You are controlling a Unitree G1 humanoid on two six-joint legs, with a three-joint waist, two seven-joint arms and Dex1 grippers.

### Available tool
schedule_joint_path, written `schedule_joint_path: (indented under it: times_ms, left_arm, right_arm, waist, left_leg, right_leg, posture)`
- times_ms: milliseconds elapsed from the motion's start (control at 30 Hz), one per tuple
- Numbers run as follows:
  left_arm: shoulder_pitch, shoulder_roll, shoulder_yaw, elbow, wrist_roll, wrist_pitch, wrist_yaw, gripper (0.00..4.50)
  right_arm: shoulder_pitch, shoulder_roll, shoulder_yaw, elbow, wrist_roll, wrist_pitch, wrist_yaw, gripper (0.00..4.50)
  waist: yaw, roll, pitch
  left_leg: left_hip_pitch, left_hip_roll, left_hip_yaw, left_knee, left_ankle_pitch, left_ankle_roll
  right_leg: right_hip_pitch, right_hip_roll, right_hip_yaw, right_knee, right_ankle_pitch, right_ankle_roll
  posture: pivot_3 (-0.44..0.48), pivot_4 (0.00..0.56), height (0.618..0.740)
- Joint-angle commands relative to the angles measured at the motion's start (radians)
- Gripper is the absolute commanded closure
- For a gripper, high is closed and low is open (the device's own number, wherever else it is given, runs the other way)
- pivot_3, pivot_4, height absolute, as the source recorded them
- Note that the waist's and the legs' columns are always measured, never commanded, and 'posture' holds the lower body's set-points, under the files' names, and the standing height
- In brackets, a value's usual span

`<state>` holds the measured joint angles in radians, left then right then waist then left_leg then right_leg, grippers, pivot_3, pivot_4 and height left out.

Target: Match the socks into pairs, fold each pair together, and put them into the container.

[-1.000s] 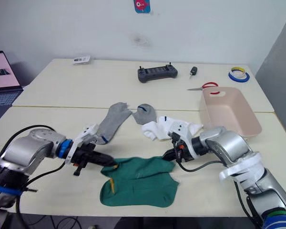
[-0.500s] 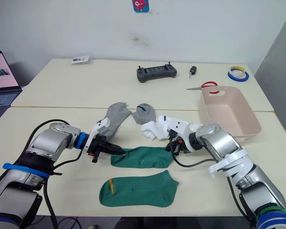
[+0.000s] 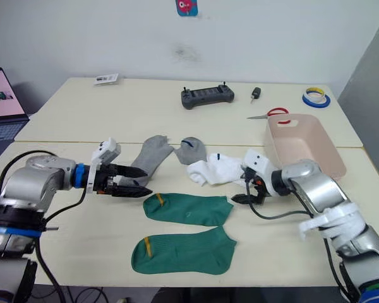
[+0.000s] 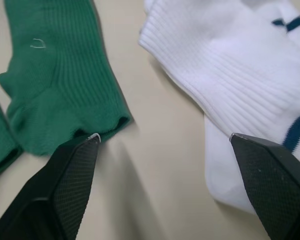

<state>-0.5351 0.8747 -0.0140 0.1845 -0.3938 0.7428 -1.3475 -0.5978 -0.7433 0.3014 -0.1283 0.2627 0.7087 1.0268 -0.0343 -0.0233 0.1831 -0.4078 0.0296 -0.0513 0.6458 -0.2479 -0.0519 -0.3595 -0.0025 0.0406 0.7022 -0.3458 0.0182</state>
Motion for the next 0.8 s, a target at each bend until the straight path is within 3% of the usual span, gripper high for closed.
schedule_joint_path:
  times_ms: [33, 267, 500, 600, 800]
  left_arm:
    - [0.118, 0.011, 0.118, -0.193, -0.103, 0.125, 0.079, 0.02]
    - [0.323, -0.103, 0.205, -0.347, -0.149, 0.171, 0.296, 0.02]
    - [0.305, -0.209, 0.218, -0.309, -0.175, 0.176, 0.436, 0.02]
    - [0.298, -0.226, 0.217, -0.308, -0.224, 0.216, 0.437, 0.57]
    - [0.308, -0.205, 0.208, -0.316, -0.265, 0.247, 0.441, 2.47]
  right_arm:
    - [0.063, -0.016, -0.120, -0.166, 0.092, -0.071, 0.043, 0.00]
    - [0.124, -0.008, -0.167, -0.307, 0.127, -0.057, -0.012, 0.00]
    - [0.150, -0.006, -0.152, -0.344, 0.133, -0.041, -0.035, 0.00]
    - [0.166, -0.008, -0.145, -0.352, 0.126, -0.044, -0.039, 0.00]
    - [0.192, -0.008, -0.144, -0.354, 0.122, 0.037, -0.095, 0.00]
  waist:
    - [-0.001, 0.000, 0.000]
    - [0.003, 0.000, 0.000]
    - [0.005, 0.000, 0.000]
    - [0.005, 0.000, 0.000]
    - [0.003, 0.000, 0.000]
  left_leg:
    - [0.000, 0.000, 0.000, 0.000, 0.000, 0.000]
    - [0.001, 0.000, -0.003, 0.000, 0.000, 0.000]
    - [0.001, -0.001, -0.003, 0.000, 0.000, 0.000]
    - [0.001, -0.001, -0.003, 0.000, 0.000, 0.000]
    - [0.002, 0.000, -0.003, 0.000, 0.000, 0.000]
  right_leg:
    - [0.000, 0.000, 0.001, 0.000, 0.000, 0.000]
    - [0.003, -0.001, 0.001, 0.000, 0.000, 0.000]
    - [0.004, -0.001, 0.000, -0.002, 0.000, 0.000]
    - [0.004, -0.001, 0.000, -0.002, 0.000, 0.000]
    - [0.005, -0.001, 0.000, -0.002, 0.000, 0.000]
  posture:
    - [0.000, 0.150, 0.737]
    - [0.000, 0.150, 0.737]
    - [0.000, 0.150, 0.737]
    - [0.000, 0.150, 0.737]
    - [0.000, 0.150, 0.737]
